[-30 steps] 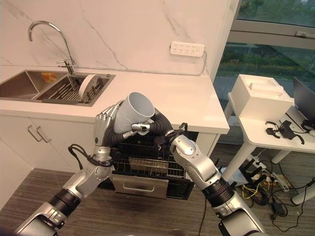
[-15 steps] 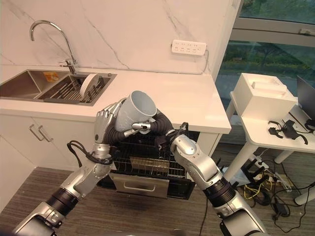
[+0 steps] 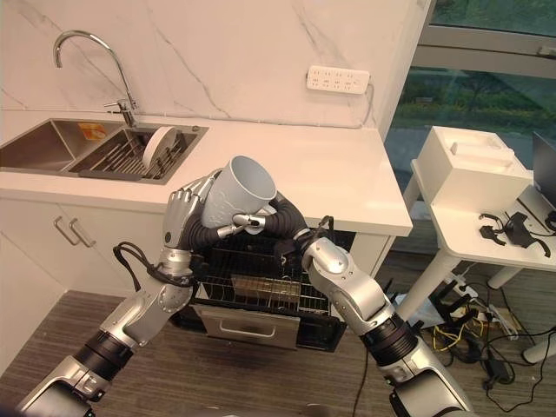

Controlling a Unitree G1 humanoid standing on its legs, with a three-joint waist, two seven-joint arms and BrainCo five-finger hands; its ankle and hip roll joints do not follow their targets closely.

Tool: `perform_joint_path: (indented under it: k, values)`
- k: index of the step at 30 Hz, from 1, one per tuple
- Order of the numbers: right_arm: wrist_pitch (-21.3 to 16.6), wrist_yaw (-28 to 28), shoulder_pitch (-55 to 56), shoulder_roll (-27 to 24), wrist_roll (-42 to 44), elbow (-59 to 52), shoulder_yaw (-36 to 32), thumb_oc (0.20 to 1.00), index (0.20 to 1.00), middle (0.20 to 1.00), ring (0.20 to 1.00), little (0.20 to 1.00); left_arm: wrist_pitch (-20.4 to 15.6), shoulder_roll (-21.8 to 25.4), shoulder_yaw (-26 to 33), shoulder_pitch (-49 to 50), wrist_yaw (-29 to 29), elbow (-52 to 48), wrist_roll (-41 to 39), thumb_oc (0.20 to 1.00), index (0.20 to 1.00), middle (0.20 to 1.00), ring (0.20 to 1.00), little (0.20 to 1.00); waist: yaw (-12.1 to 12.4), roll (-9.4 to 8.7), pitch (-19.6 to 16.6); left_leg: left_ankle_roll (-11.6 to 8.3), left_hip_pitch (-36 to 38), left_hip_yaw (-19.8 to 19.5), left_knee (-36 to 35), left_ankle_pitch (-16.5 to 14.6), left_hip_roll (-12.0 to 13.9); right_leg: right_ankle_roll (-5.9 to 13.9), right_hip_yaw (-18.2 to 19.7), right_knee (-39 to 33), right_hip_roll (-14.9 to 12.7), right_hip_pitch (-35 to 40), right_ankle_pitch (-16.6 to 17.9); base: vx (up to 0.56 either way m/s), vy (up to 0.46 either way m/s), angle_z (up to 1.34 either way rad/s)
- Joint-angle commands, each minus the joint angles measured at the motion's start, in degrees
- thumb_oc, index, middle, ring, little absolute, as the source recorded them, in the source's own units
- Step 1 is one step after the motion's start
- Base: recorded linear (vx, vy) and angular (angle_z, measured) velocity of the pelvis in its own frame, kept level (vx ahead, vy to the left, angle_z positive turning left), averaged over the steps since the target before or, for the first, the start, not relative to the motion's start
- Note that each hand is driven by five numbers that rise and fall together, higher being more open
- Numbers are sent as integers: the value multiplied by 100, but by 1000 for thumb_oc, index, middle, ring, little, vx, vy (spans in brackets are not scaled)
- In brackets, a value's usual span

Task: Place the dishes in the dishwasher.

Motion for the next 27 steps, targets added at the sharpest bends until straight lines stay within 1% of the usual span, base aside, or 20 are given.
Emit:
perform_joint_path:
  k: [1,3,5,6,8,9,10,11,14,17,19,22,26,27]
  values:
    - [-420,157,-550,387,84,-437,-41,200,200,200,200,200,-608,-2,-505,-404,257,-50,350,200,200,200,200,200,73,-119,20,93,74,-133,307,-613,90,377,128,-490,-187,469,115,0,0,0]
    - [-452,174,-551,380,96,-420,-44,200,200,200,200,200,-690,-11,-525,-363,376,64,399,200,200,200,200,200,70,-119,24,84,77,-123,307,-606,104,374,129,-490,-184,469,118,0,0,0]
    - [-450,155,-547,385,108,-421,-33,200,200,200,200,200,-846,-34,-558,-321,518,194,472,200,200,200,200,200,71,-117,22,80,75,-123,307,-604,109,367,132,-490,-176,470,112,0,0,0]
    - [-450,155,-547,385,108,-421,-33,200,200,200,200,200,-846,-34,-558,-321,518,194,472,200,200,200,200,200,71,-117,22,80,75,-123,307,-604,109,367,132,-490,-176,470,112,0,0,0]
    - [-467,136,-501,402,101,-376,-25,200,200,200,200,200,-998,-85,-569,-265,647,367,411,200,200,200,200,200,67,-116,20,74,79,-117,307,-595,122,356,136,-490,-167,472,111,0,0,0]
    - [-461,126,-484,400,105,-376,-26,200,200,200,200,200,-1022,-97,-571,-248,672,412,372,473,473,473,473,473,64,-118,21,71,83,-115,307,-594,127,354,135,-490,-166,472,112,0,0,0]
    - [-458,136,-468,395,106,-371,-37,200,200,200,200,200,-1045,-107,-556,-229,687,441,342,824,824,824,824,824,59,-118,20,66,82,-115,307,-592,132,354,136,-490,-166,470,112,0,0,0]
    - [-470,141,-460,391,104,-347,-41,200,200,200,200,200,-1070,-121,-547,-206,714,492,319,1000,1000,1000,1000,1000,60,-117,25,64,78,-113,307,-588,138,353,135,-490,-165,467,112,0,0,0]
    - [-494,58,-416,425,76,-277,-34,200,200,200,200,200,-990,-158,-497,-229,833,568,189,1000,1000,1000,1000,1000,46,-112,32,55,83,-106,307,-575,151,342,146,-490,-149,469,112,10,-5,0]
    - [-480,27,-319,408,34,-266,-73,200,200,200,200,200,-1004,-156,-366,-191,871,531,53,1000,1000,1000,1000,1000,38,-102,29,48,84,-103,307,-572,154,338,147,-490,-142,468,112,23,-8,0]
    - [-556,5,-138,331,12,-246,-174,200,200,200,200,200,-1133,-144,-131,-120,893,380,-247,1000,1000,1000,1000,1000,32,-97,42,38,85,-106,307,-563,160,332,144,-490,-134,471,114,15,-7,0]
    - [-593,-3,19,264,-6,-255,-277,200,200,200,200,200,-1192,-102,153,5,818,188,-551,1000,1000,1000,1000,1000,33,-82,57,33,90,-113,307,-560,161,330,130,-490,-140,475,117,0,0,0]
    - [-694,-6,330,158,-105,-273,-464,200,200,200,200,200,-1288,-41,563,265,535,-35,-874,1000,1000,1000,1000,1000,28,-62,88,38,73,-122,307,-550,152,314,143,-490,-131,456,126,0,0,0]
    - [-708,-26,437,95,-117,-270,-561,200,200,200,200,200,-1247,21,674,380,54,-108,-1144,1000,1000,1000,1000,1000,25,-48,100,36,72,-123,307,-546,149,319,146,-490,-130,453,128,0,0,0]
